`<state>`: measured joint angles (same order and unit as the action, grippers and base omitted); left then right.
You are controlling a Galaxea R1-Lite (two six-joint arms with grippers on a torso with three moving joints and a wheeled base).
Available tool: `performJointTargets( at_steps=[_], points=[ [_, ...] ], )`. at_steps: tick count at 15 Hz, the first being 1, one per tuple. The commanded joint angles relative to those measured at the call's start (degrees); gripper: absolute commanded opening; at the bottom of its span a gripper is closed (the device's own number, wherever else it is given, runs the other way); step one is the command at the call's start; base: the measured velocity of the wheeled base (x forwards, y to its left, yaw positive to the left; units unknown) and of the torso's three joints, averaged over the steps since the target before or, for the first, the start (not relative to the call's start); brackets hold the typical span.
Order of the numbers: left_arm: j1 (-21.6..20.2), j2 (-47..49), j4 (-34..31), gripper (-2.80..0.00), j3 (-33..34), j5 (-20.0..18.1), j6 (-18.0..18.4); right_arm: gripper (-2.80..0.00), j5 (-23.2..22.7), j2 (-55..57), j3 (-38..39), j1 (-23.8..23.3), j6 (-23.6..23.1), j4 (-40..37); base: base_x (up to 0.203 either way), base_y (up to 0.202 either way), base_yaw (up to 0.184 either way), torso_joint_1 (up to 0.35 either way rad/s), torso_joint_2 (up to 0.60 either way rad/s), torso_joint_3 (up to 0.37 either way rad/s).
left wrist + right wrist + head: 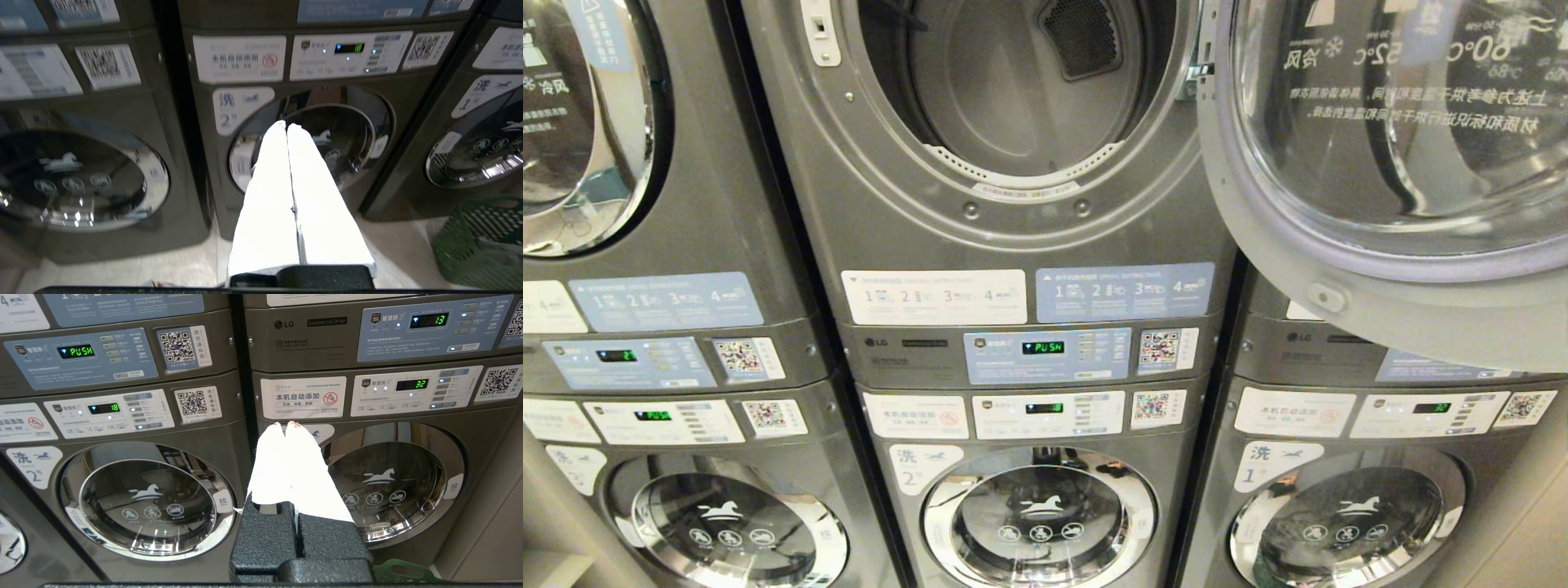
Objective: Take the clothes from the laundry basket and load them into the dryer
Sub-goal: Take the clothes out of the basket
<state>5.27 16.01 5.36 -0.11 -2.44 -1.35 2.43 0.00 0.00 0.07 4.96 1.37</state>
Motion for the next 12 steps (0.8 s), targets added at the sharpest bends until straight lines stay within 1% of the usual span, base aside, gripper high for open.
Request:
performJointTargets(
  at_steps=[1,2,3,5,6,9,10,11,12],
  points=[
    [0.0,0.2,-3.1,-2.80,0.0,1.0,-2.7,-2.80,0.0,0.1,0.4,0.0,0.3,0.0,0.000,0.000,0.000,0.000,0.00,0.000],
    [0.0,0.2,-3.7,-2.80,-0.1,2.9,-5.2,-2.80,0.0,0.1,0.4,0.0,0.7,0.0,0.000,0.000,0.000,0.000,0.00,0.000],
    [-0.1,0.2,-3.9,-2.80,-0.1,2.8,-5.8,-2.80,0.0,0.1,0.4,0.0,0.5,0.0,0.000,0.000,0.000,0.000,0.00,0.000],
    [-0.1,0.2,-3.3,-2.80,0.0,3.0,-5.0,-2.80,0.0,0.1,0.4,0.0,0.4,0.0,0.000,0.000,0.000,0.000,0.00,0.000],
    [-0.7,0.1,-3.9,-2.80,-0.1,3.1,-5.0,-2.80,0.0,0.1,0.4,0.0,0.4,0.0,0.000,0.000,0.000,0.000,0.00,0.000],
    [-8.9,0.0,-4.0,-2.80,-0.2,3.0,-4.7,-2.80,0.0,0.1,0.4,0.0,-0.1,0.0,0.000,0.000,0.000,0.000,0.00,0.000],
    [-8.8,-1.2,-3.9,-2.80,-0.2,2.9,-4.4,-2.80,0.0,0.1,0.4,0.0,-0.1,0.0,0.000,0.000,0.000,0.000,0.00,0.000],
    [-7.7,-3.5,-3.9,-2.80,-0.2,2.9,-4.2,-2.80,0.0,0.1,0.4,0.0,0.1,0.0,0.000,0.000,0.000,0.000,0.00,0.000],
    [-6.6,-7.7,-3.9,-2.80,-0.2,2.9,-4.0,-2.80,0.1,0.1,0.4,0.0,0.7,0.0,0.000,0.000,0.000,0.000,0.00,0.000]
  ],
)
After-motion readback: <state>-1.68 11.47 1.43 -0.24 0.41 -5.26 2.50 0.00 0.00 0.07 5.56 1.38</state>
